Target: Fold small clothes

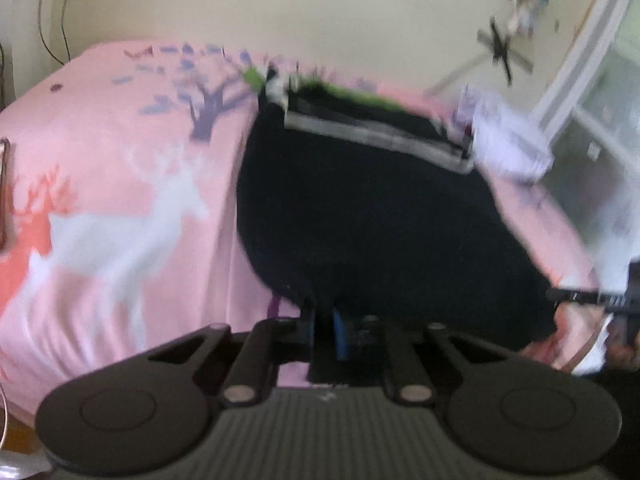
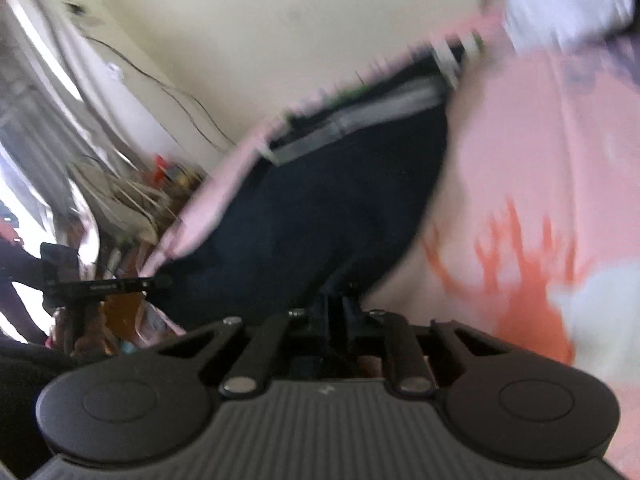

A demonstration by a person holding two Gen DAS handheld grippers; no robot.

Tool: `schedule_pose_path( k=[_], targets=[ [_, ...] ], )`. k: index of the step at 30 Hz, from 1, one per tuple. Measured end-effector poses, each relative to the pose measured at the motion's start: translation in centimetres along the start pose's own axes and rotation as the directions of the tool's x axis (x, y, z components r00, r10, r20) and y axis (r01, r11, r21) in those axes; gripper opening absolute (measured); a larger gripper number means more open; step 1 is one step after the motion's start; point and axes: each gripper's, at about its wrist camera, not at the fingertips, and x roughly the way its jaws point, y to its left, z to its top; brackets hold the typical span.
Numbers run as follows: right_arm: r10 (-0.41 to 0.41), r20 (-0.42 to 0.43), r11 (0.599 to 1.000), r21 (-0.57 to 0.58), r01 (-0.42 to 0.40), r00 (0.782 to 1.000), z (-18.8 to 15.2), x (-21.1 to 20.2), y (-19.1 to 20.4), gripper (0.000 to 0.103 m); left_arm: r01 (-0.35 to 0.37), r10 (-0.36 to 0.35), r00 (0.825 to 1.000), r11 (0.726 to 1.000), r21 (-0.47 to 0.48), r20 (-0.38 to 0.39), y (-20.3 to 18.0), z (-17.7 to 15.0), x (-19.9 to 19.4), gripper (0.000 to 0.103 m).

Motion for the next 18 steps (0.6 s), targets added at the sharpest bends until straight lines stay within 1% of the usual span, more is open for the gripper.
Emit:
schedule_pose_path(
  k=[2,5,7,8,9,10,11,12,13,14,15,16,17,18],
  targets=[
    [0.008,0.07,0.999,-0.031,-0.006,0.997,1.9,-0.3,0.3,0.006,0.046,-0.045,0.998,0.998,-0.033,0.054,0.5,1.8,-0.8,0.008],
    [0.0,0.168,0.996,-0.084,0.014,0.986,6.0,0.6,0.1,0.006,0.072,-0.065,0.988,0.996,-0.046,0.141,0.7,5.7,-0.6,0.008],
    [-0.04,0.223,0.995,-0.085,0.06,0.974,8.9,2.1,-0.6,0.006,0.078,-0.065,0.98,0.995,-0.062,0.187,1.1,9.0,0.7,0.01],
    [-0.095,0.254,0.992,-0.056,0.112,0.963,10.5,3.2,-1.2,0.008,0.064,-0.042,0.978,0.993,-0.1,0.206,1.5,10.8,1.9,0.016],
    [-0.18,0.285,0.982,-0.004,0.189,0.942,12.0,4.4,-2.2,0.032,0.035,-0.003,0.976,0.989,-0.146,0.219,1.9,12.1,3.2,0.025],
    [-0.263,0.307,0.963,0.033,0.266,0.915,13.1,5.4,-3.0,0.052,-0.03,0.071,0.974,0.981,-0.192,0.215,2.4,13.4,4.7,0.046],
    [-0.324,0.321,0.945,0.059,0.323,0.89,13.7,6.0,-3.6,0.055,-0.1,0.143,0.969,0.973,-0.21,0.2,2.5,14.2,6.0,0.05],
    [-0.331,0.314,0.943,0.074,0.324,0.89,13.8,6.2,-3.9,0.055,-0.147,0.187,0.965,0.966,-0.214,0.183,2.6,14.4,6.7,0.05],
    [-0.301,0.307,0.953,0.073,0.292,0.903,13.5,6.2,-3.9,0.056,-0.154,0.191,0.967,0.966,-0.206,0.171,2.7,14.2,7.3,0.051],
    [-0.263,0.306,0.964,0.057,0.259,0.915,13.0,5.9,-3.6,0.06,-0.137,0.17,0.97,0.972,-0.192,0.172,2.5,13.9,7.6,0.059],
    [-0.249,0.311,0.967,0.024,0.254,0.917,12.2,5.6,-3.0,0.071,-0.128,0.159,0.971,0.976,-0.175,0.178,2.4,13.4,7.7,0.064],
    [-0.249,0.32,0.963,-0.017,0.269,0.914,11.6,5.4,-2.4,0.075,-0.139,0.169,0.968,0.977,-0.163,0.184,2.4,13.0,7.8,0.073],
    [-0.257,0.32,0.955,-0.063,0.291,0.912,11.2,5.6,-1.8,0.075,-0.166,0.191,0.964,0.976,-0.139,0.186,2.0,12.9,8.2,0.077],
    [-0.267,0.307,0.944,-0.106,0.312,0.913,11.0,6.2,-1.2,0.075,-0.191,0.207,0.961,0.976,-0.105,0.184,1.6,12.9,8.8,0.077]
  ],
)
